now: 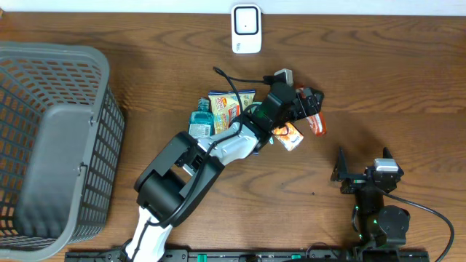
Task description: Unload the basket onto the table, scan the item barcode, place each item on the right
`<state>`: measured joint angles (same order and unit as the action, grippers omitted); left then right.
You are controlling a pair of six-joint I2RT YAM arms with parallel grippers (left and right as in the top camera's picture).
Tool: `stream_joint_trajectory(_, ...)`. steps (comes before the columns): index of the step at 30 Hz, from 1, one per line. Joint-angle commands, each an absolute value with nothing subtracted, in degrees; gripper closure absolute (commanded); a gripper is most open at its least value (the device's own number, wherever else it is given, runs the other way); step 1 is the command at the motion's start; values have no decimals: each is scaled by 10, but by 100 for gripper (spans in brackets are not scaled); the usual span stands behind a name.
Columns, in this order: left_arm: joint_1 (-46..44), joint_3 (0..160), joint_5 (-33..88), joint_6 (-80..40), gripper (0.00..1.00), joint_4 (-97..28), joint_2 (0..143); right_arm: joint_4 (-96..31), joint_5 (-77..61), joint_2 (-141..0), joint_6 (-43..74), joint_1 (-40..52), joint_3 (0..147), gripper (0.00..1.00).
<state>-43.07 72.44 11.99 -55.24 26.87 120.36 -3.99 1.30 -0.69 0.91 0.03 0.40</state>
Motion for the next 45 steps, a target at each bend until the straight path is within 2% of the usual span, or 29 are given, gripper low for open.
stream_joint_trajectory(1,-414,729,141,-463,2,258,1143,-41,18,-4,17,5,3,1)
stream_joint_trajectory(6,-387,731,114,-288,2,186,1037,-41,18,-4,17,5,3,1)
stream_joint_trajectory(9,-370,731,30,-187,2,142,955,-41,18,-4,17,5,3,1)
stream_joint_trajectory(14,-353,736,-107,-10,2,139,839,-41,18,-4,17,5,3,1)
stream_joint_trajectory(18,-347,745,-163,121,2,135,773,-41,18,-4,17,5,3,1)
stream_joint_trajectory(23,-347,745,-241,261,2,53,708,-41,18,-4,17,5,3,1)
stream_joint_trajectory(27,-345,744,-331,266,2,-17,670,-41,18,-4,17,5,3,1)
stream_joint_trajectory(32,-343,743,-300,252,2,-44,613,-41,18,-4,17,5,3,1)
stream_joint_trajectory(37,-337,733,-204,243,2,-102,529,-41,18,-4,17,5,3,1)
stream_joint_trajectory(40,-309,724,-180,183,2,-103,479,-41,18,-4,17,5,3,1)
stream_joint_trajectory(45,-212,722,-149,50,2,-109,410,-40,17,-4,17,5,3,1)
